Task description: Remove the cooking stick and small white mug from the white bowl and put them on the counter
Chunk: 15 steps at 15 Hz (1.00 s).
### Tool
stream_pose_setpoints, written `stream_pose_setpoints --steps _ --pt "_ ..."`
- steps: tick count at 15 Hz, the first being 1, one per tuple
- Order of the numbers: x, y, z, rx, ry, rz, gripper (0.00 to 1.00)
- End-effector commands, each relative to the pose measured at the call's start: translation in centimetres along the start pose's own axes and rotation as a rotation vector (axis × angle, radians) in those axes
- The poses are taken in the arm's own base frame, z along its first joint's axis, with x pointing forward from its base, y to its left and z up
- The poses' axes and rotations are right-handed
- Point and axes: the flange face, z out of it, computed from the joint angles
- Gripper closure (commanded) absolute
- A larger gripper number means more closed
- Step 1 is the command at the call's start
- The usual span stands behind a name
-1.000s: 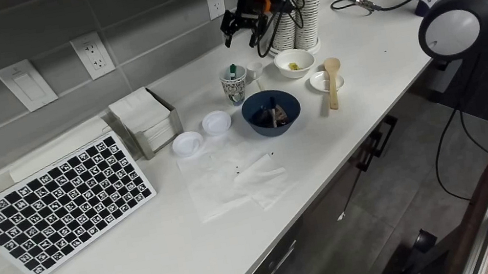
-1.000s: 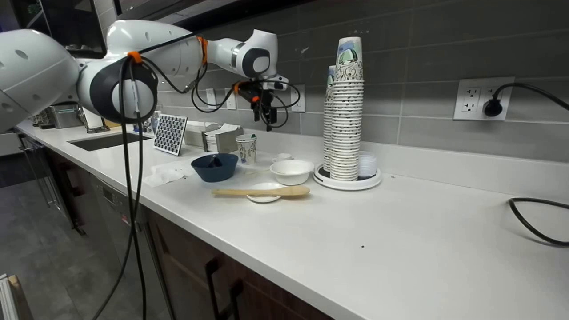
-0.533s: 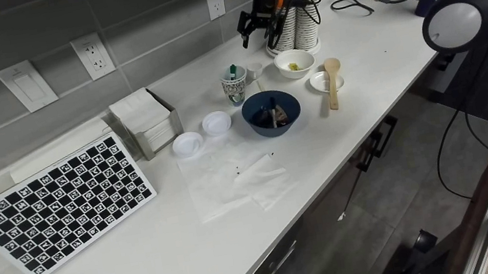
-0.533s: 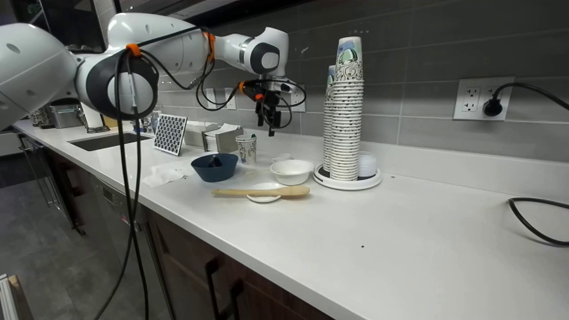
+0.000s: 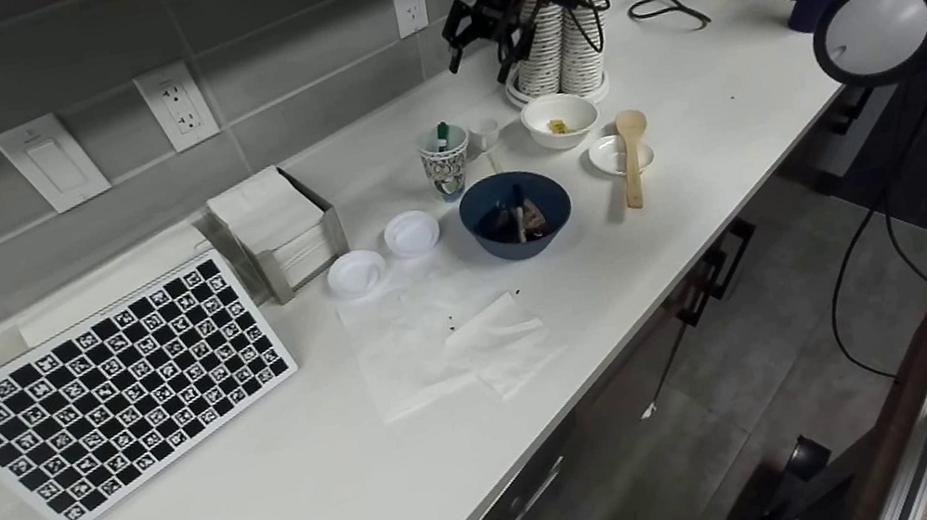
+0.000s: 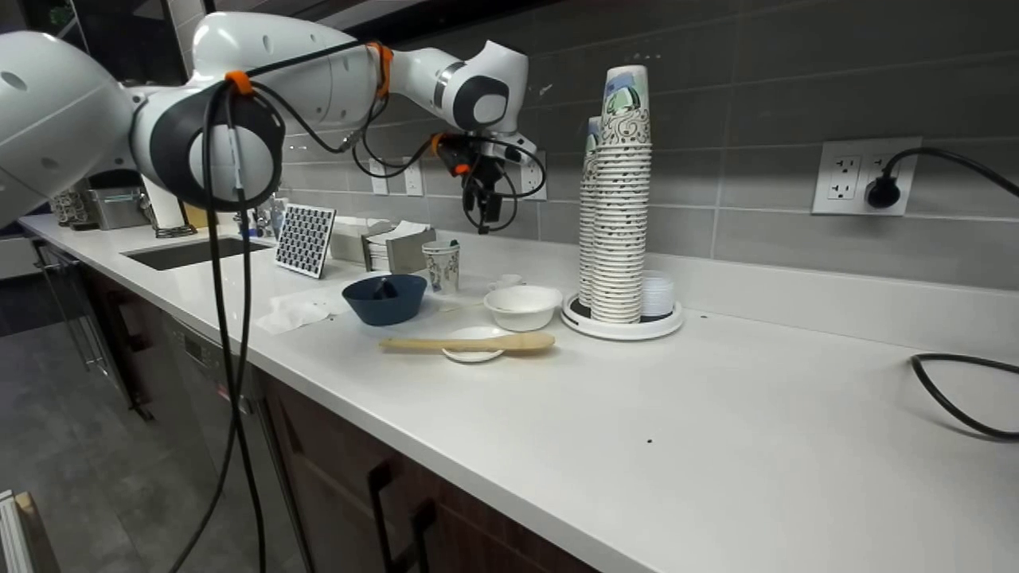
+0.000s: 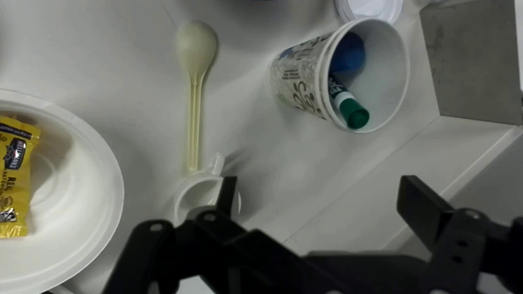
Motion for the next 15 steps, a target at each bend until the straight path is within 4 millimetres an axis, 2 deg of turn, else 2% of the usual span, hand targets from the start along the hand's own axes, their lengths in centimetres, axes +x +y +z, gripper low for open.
stream_pose_setpoints --steps 1,8,10,11,15 --pt "0.0 0.0 0.1 0.0 -0.001 0.0 0.0" --pt "0.1 0.0 0.5 -0.019 0.019 0.031 0.0" --pt "0.8 1.1 0.1 -0.085 0.074 0.089 0.0" --pt "1.0 2.4 -0.3 -0.103 0.061 0.112 0.0" --pt "1.3 5.5 -1.2 -0.068 0.001 0.103 0.0"
